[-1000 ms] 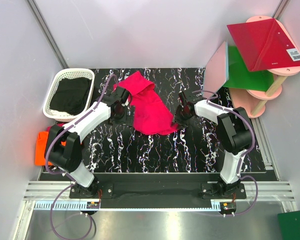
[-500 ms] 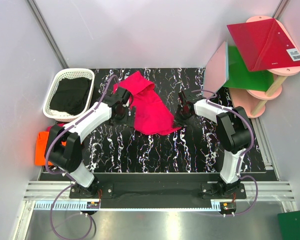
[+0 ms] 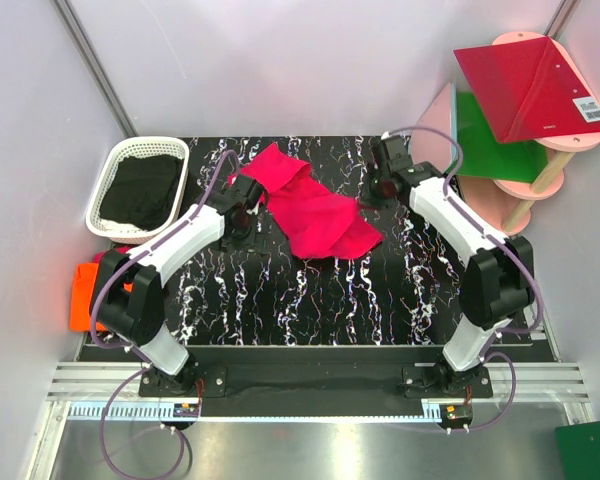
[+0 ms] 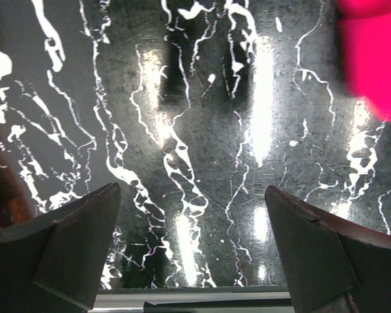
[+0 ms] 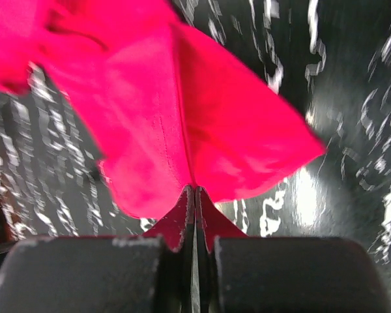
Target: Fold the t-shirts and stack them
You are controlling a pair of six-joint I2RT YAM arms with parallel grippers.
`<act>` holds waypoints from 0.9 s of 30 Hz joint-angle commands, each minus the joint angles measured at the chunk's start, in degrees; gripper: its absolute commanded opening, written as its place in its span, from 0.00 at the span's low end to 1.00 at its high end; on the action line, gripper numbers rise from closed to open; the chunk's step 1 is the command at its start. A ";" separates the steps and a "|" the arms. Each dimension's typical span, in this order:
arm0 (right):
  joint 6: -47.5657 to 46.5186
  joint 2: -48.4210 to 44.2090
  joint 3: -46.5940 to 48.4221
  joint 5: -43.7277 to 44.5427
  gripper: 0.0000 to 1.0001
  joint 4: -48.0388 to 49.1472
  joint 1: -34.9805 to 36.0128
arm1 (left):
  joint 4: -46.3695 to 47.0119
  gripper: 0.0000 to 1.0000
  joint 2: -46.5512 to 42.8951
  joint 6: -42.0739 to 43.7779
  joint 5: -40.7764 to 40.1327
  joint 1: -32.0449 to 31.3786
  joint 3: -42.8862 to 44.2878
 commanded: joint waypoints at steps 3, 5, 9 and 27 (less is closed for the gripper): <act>-3.32 -3.61 7.09 -8.62 0.00 -0.68 -0.27 | -0.86 0.99 -3.92 -0.42 -4.78 0.11 3.18; -2.36 -4.14 6.75 -13.04 0.00 1.07 0.08 | -0.86 0.99 -4.09 -1.30 -6.18 0.29 3.44; -3.84 -4.76 3.86 -22.88 0.00 1.61 3.76 | -1.13 0.99 -3.57 -3.32 -9.17 1.34 4.40; -12.28 -4.77 -4.32 -46.99 0.00 -13.23 19.68 | -2.79 0.99 23.67 -2.44 -7.51 5.47 32.00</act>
